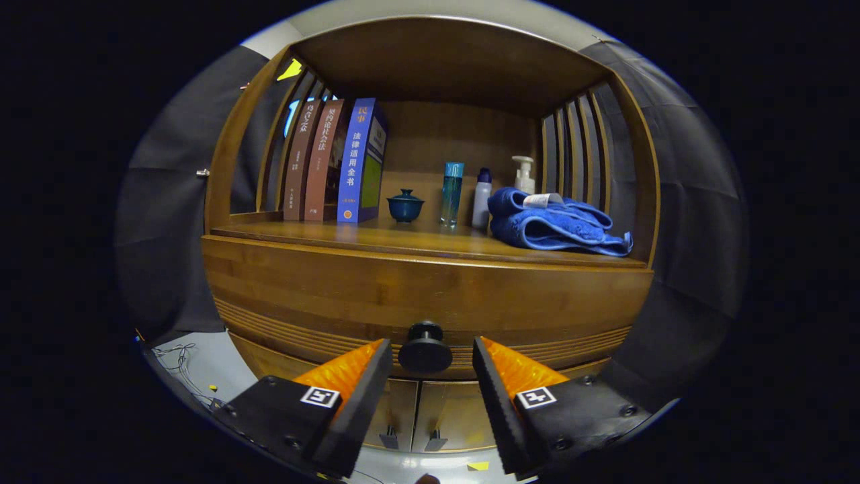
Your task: Pull open the drawer, take out the items inside it, and place them on the countertop above the cabinet.
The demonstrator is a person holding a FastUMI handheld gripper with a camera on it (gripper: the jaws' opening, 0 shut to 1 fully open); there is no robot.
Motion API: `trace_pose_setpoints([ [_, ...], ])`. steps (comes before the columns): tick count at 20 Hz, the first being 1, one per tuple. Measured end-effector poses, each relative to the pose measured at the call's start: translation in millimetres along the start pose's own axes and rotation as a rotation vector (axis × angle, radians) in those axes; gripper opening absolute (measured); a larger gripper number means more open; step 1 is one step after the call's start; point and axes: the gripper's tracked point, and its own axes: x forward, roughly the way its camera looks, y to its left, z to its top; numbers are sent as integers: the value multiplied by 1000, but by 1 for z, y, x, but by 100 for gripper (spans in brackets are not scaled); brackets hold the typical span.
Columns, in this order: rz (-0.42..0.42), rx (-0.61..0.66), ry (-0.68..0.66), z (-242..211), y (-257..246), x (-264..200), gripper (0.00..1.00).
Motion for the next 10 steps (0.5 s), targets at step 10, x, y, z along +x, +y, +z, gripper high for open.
trace_pose_setpoints([
  [10,26,21,1,3,6,18,44],
])
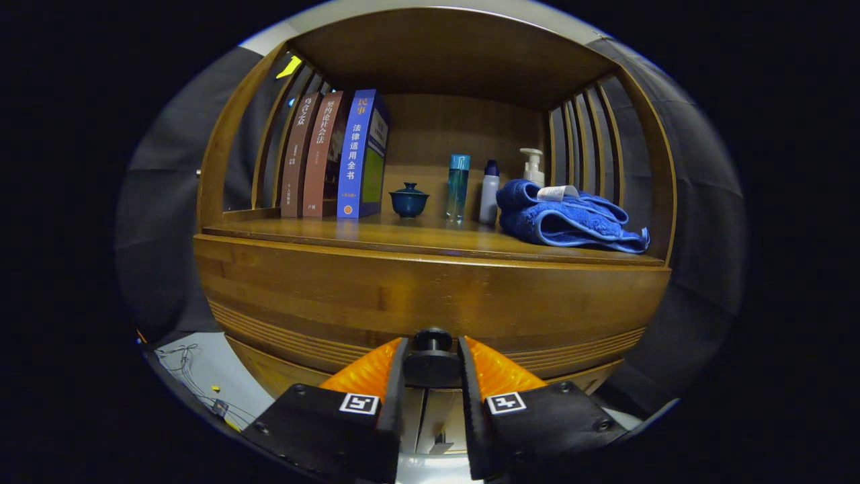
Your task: Pull open the drawer, take out the items inside it, and place them on the countertop above the cabinet.
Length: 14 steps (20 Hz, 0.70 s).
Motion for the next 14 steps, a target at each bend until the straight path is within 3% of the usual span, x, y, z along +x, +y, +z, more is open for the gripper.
trace_pose_setpoints([
  [5,5,-9,25,-1,1,-4,44],
  [6,7,-6,24,1,0,-7,34],
  [14,26,-26,13,-8,0,-54,34],
])
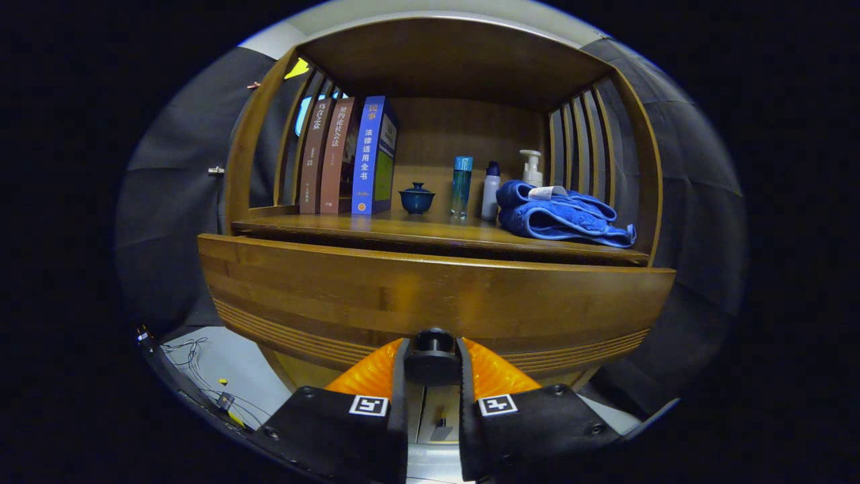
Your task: Pull open the drawer, take out the items inside it, and place them on the countertop above the cabinet.
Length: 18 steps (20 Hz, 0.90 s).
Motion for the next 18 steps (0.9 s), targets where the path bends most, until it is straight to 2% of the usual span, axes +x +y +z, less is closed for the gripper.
trace_pose_setpoints([
  [9,-33,14,2,-14,5,-68,34],
  [18,-45,50,17,-28,9,-104,34],
])
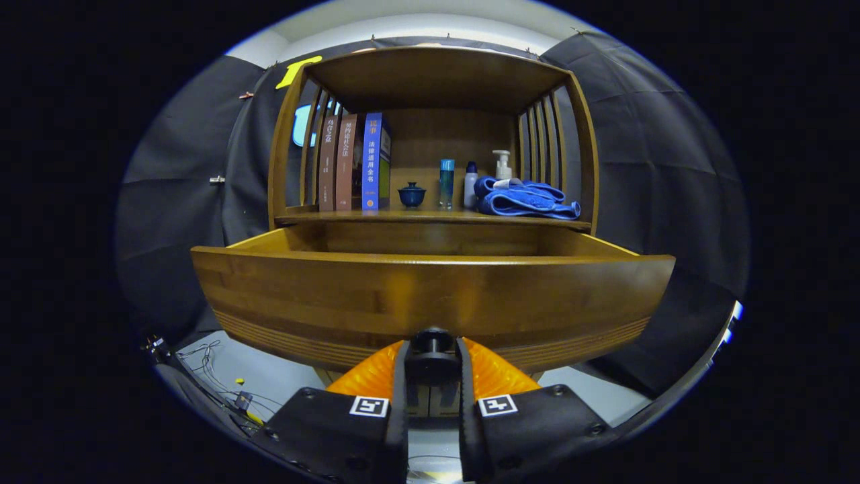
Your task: Pull open the drawer, take out the items inside it, and place them on the countertop above the cabinet.
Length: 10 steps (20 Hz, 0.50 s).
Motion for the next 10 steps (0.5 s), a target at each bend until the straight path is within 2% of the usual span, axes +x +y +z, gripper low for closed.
trace_pose_setpoints([
  [6,-12,8,23,-2,-1,0,35],
  [7,0,-1,23,-1,2,-2,40],
  [10,43,74,-41,22,13,-14,84],
])
